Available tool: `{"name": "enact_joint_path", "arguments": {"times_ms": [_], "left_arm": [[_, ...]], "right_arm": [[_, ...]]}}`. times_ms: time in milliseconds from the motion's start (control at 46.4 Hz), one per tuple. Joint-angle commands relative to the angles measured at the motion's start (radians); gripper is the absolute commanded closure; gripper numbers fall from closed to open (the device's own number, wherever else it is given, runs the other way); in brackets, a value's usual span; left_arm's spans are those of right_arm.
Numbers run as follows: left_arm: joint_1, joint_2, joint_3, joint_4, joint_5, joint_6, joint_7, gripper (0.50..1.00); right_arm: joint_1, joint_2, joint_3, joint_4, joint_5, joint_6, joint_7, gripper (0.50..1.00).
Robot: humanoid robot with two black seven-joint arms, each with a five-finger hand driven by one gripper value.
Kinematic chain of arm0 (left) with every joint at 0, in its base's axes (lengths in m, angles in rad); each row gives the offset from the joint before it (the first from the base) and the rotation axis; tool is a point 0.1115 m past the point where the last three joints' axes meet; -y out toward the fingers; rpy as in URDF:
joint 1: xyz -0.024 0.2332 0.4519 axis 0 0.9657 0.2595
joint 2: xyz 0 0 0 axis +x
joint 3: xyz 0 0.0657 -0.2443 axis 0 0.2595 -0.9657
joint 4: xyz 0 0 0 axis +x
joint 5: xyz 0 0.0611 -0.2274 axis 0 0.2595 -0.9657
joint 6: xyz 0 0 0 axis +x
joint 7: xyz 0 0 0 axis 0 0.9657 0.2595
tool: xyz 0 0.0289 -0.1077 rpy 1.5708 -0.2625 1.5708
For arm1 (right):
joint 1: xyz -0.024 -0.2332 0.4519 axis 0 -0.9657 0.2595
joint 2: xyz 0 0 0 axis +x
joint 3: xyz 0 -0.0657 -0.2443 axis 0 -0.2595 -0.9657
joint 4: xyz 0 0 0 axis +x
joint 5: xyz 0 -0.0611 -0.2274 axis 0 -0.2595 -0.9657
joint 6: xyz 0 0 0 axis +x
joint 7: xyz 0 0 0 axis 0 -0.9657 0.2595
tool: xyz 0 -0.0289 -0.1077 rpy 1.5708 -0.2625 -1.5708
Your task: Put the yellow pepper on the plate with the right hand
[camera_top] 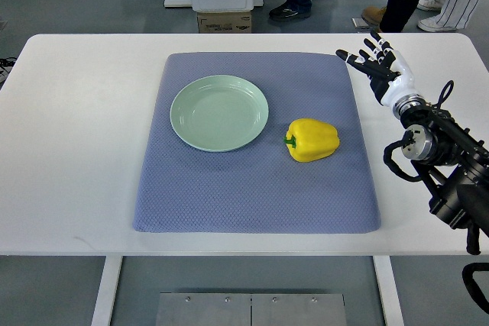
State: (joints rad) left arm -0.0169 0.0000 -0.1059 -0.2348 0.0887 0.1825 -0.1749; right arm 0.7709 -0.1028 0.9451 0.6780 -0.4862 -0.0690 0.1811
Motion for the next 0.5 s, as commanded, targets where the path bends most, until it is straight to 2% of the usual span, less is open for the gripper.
{"name": "enact_joint_path", "arguments": {"times_ms": [0,474], "left_arm": [[0.0,0.0,0.0,0.0,0.003,0.002,0.0,0.5],[0.0,0.0,0.0,0.0,0.0,0.002,0.0,0.5]], "right_arm": [[0.001,0.0,0.0,0.0,0.0,0.0,0.0,0.502],[-0.002,-0.001,0.001,-0.005,0.0,0.0,0.0,0.5]]}}
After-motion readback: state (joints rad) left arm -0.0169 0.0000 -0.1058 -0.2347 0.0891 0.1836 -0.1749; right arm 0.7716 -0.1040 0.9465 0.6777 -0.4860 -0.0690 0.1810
